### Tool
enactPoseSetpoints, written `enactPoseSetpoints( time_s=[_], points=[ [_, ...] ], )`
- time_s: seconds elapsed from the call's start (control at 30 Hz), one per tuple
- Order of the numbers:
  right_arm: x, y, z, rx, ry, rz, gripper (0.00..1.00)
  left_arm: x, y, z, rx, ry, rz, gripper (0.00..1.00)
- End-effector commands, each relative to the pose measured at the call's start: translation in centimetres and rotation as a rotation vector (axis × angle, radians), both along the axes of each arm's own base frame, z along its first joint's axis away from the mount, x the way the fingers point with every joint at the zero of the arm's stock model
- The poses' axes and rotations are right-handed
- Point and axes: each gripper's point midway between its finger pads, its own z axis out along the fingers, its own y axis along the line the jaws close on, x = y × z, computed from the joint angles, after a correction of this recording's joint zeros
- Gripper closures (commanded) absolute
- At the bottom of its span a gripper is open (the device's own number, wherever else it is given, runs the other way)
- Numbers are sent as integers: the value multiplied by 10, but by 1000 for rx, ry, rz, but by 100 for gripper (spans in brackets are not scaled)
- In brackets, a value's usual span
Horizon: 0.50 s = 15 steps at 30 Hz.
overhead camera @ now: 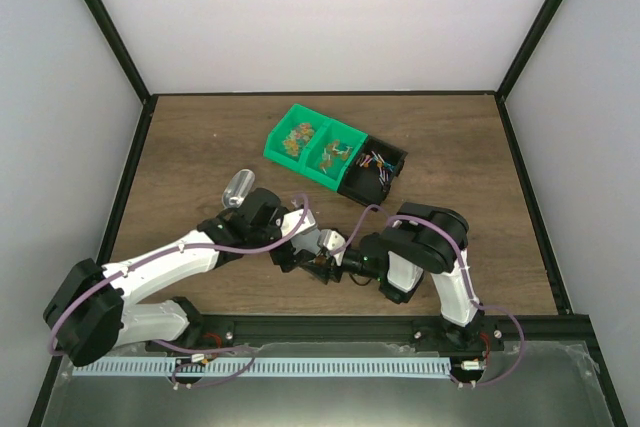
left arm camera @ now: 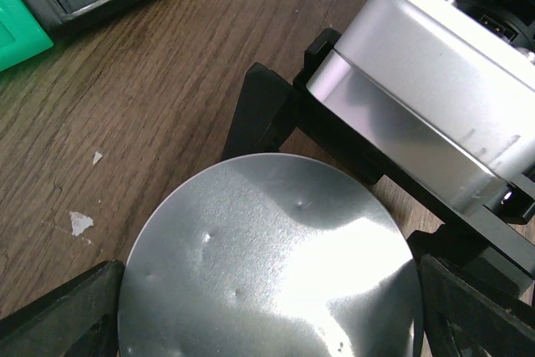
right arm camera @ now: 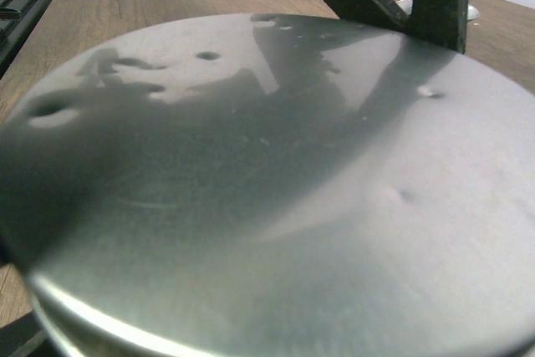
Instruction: Pack the candies
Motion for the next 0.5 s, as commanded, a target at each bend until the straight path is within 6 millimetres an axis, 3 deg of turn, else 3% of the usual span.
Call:
enactPoseSetpoints(
  time_s=[0.0,0.17,0.3,0.47],
  points=[
    [3,-1,-17,-66,20,-27,22,-6,-1,-9,22,20,-23,8],
    [2,-1,-17,-68,12,-20,22,-7,-1,-11,44,14,-54,12],
    [2,0,-16,-65,12,-21,22,-7,0,-12,58,1,-64,4],
    [3,-1,-16,-68,10,-27,22,-4,-1,-10,52,-12,-61,3]
  ],
)
